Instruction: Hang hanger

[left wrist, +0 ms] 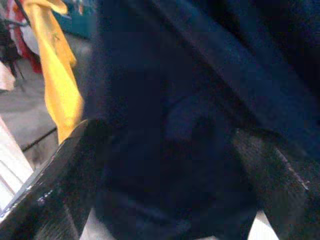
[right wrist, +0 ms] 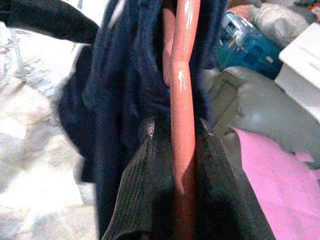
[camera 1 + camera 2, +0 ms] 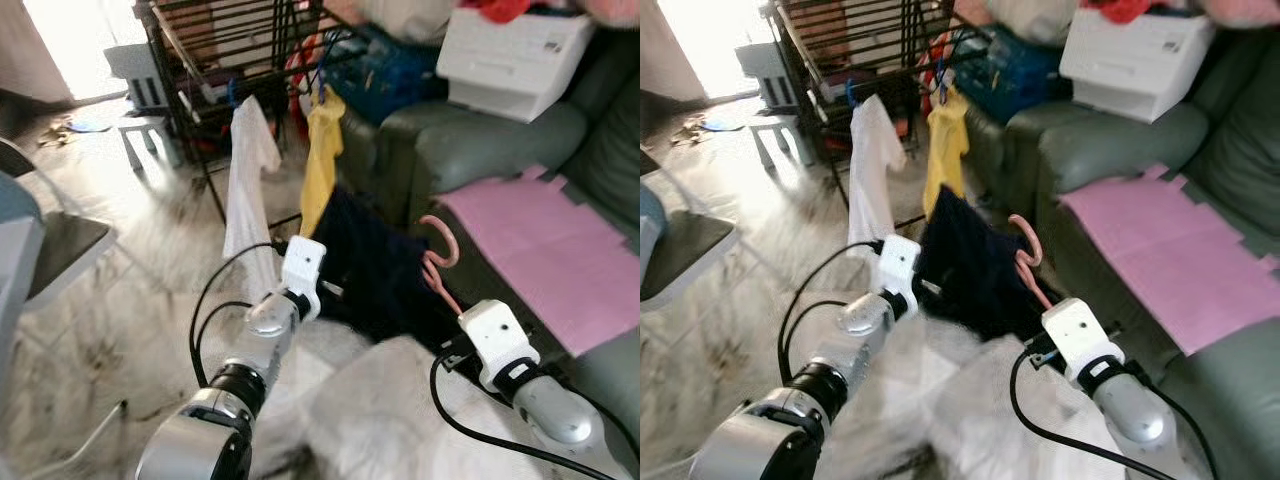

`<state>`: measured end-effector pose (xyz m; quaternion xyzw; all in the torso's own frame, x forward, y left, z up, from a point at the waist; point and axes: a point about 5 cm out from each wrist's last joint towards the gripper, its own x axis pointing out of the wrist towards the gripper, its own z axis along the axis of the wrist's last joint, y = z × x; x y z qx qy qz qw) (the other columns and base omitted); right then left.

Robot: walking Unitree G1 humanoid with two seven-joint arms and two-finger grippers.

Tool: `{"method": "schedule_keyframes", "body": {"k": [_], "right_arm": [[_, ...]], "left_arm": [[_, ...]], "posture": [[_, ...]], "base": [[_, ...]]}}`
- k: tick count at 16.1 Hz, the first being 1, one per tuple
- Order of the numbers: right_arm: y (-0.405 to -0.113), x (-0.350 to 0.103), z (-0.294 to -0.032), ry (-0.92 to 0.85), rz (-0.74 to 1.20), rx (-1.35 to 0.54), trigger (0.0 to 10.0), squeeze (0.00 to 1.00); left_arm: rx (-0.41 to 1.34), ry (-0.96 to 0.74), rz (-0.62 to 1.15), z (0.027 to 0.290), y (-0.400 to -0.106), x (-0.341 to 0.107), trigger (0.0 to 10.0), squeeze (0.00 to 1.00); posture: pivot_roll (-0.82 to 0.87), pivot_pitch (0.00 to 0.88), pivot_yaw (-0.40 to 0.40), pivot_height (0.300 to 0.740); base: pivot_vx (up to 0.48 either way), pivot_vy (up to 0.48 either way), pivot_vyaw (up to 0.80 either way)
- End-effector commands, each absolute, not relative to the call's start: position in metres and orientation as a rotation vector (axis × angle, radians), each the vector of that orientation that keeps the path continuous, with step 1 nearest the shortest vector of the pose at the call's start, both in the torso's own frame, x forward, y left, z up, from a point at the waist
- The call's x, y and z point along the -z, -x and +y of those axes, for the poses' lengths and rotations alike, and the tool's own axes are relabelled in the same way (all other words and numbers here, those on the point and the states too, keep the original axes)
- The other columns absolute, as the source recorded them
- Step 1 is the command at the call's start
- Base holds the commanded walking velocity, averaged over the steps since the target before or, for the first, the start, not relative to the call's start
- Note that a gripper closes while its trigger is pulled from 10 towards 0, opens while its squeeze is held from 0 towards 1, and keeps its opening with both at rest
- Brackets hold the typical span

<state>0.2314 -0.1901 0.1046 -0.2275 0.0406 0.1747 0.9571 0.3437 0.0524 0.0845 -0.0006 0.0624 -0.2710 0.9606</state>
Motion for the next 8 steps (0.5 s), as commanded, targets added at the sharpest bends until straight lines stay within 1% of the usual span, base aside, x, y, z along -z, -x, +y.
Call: {"method": "schedule_keyframes", "body": {"k": [1,5,7,8], "right_arm": [[-0.2332,-0.1159,-0.1775,0.458,0.009,-0.404,10.0,0.0],[-0.2318,-0.1158,-0.179,0.463,0.01,-0.431,10.0,0.0],[-0.2327,-0.1158,-0.1813,0.478,0.013,-0.43,10.0,0.0],[-0.2346,-0.1164,-0.1823,0.468,0.012,-0.416,10.0,0.0]], "left_arm": [[0.525,-0.007,0.145,0.0664,-0.3434,-0.079,10.0,0.0],[0.541,-0.034,0.14,0.0708,-0.3401,-0.0756,10.0,0.0],[0.55,-0.021,0.146,0.0723,-0.3389,-0.0739,10.0,0.0],[0.572,0.004,0.15,0.071,-0.3382,-0.074,10.0,0.0]], "posture": [[-0.12,0.0,0.063,0.74],[-0.12,0.0,0.06,0.74],[-0.11,0.0,0.06,0.74],[-0.11,0.0,0.058,0.74]], "base": [[0.0,0.0,0.8],[0.0,0.0,0.79],[0.0,0.0,0.79],[0.0,0.0,0.0]]}}
